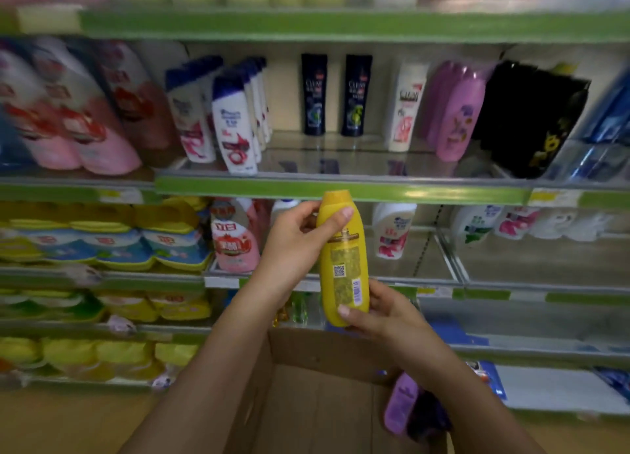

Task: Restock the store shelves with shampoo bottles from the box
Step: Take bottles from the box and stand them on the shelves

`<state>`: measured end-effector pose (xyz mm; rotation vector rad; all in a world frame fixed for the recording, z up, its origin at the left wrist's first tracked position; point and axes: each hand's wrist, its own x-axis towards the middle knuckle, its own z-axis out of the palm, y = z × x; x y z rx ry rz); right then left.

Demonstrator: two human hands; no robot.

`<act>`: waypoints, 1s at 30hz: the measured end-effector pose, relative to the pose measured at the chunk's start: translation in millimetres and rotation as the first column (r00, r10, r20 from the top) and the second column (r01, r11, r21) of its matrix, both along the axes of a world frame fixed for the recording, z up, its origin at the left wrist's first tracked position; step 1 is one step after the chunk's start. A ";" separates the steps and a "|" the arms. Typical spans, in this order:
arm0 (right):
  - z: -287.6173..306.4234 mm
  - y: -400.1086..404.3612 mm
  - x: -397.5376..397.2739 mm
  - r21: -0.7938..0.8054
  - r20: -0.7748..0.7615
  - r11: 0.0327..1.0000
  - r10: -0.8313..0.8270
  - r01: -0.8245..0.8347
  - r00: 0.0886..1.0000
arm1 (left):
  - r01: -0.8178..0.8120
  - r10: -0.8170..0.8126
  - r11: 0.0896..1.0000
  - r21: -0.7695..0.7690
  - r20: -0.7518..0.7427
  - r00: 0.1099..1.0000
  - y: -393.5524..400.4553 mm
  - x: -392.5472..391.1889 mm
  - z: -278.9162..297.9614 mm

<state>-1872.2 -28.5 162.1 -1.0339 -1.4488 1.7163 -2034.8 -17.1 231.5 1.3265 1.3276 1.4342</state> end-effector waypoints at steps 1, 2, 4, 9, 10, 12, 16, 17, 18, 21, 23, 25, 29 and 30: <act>7.8 -3.8 -2.1 0.018 -0.012 1.000 0.007 -0.007 1.000 | -0.005 0.005 1.000 0.007 0.010 1.000 -4.1 -1.8 8.3; 14.5 -6.9 -3.9 0.035 -0.024 0.999 0.008 -0.007 1.000 | -0.010 0.009 1.000 0.006 0.025 1.000 -8.1 -3.0 16.1; 26.3 -12.6 -7.8 0.053 -0.075 0.999 0.011 -0.007 0.997 | -0.005 0.006 1.000 -0.015 0.072 0.997 -16.2 -4.2 30.2; 48.4 -23.8 -16.8 0.038 -0.234 0.998 0.066 -0.059 0.970 | 0.122 -0.089 0.988 -0.093 0.298 0.950 -30.7 -9.1 47.7; 52.8 -25.0 -17.0 0.034 -0.253 0.997 0.081 -0.075 0.964 | 0.147 -0.111 0.985 -0.092 0.316 0.942 -33.0 -10.0 49.3; 61.3 -26.9 -17.5 0.037 -0.277 0.993 0.116 -0.110 0.954 | 0.215 -0.173 0.972 -0.091 0.340 0.924 -37.1 -11.8 51.1; 70.9 -30.5 -16.7 0.016 -0.375 0.980 0.192 -0.201 0.907 | 0.422 -0.368 0.906 -0.037 0.425 0.827 -42.9 -14.0 53.2; 72.2 -32.1 -15.9 0.006 -0.405 0.973 0.211 -0.229 0.889 | 0.443 -0.388 0.896 -0.027 0.438 0.811 -43.2 -13.4 53.9; 73.7 -33.4 -14.9 0.002 -0.425 0.968 0.228 -0.251 0.876 | 0.443 -0.387 0.896 -0.024 0.444 0.808 -43.4 -12.3 55.1; 78.7 -35.3 -12.0 0.034 -0.402 0.971 0.229 -0.236 0.887 | 0.382 -0.328 0.924 -0.031 0.451 0.830 -41.4 -6.3 58.2; 81.7 -36.0 -9.4 0.081 -0.326 0.984 0.176 -0.158 0.929 | 0.334 -0.284 0.942 -0.038 0.438 0.853 -38.6 -1.9 60.1; 83.7 -36.6 -6.3 0.131 -0.245 0.989 0.095 -0.064 0.965 | 0.293 -0.255 0.956 -0.038 0.391 0.884 -36.4 3.9 62.6; 89.1 -39.1 -2.0 0.201 -0.121 0.974 -0.078 0.101 0.990 | 0.269 -0.249 0.963 -0.017 0.327 0.912 -31.3 23.3 67.1; 91.1 -39.6 -0.9 0.215 -0.106 0.969 -0.104 0.125 0.989 | 0.258 -0.242 0.966 -0.013 0.304 0.921 -29.4 29.0 67.9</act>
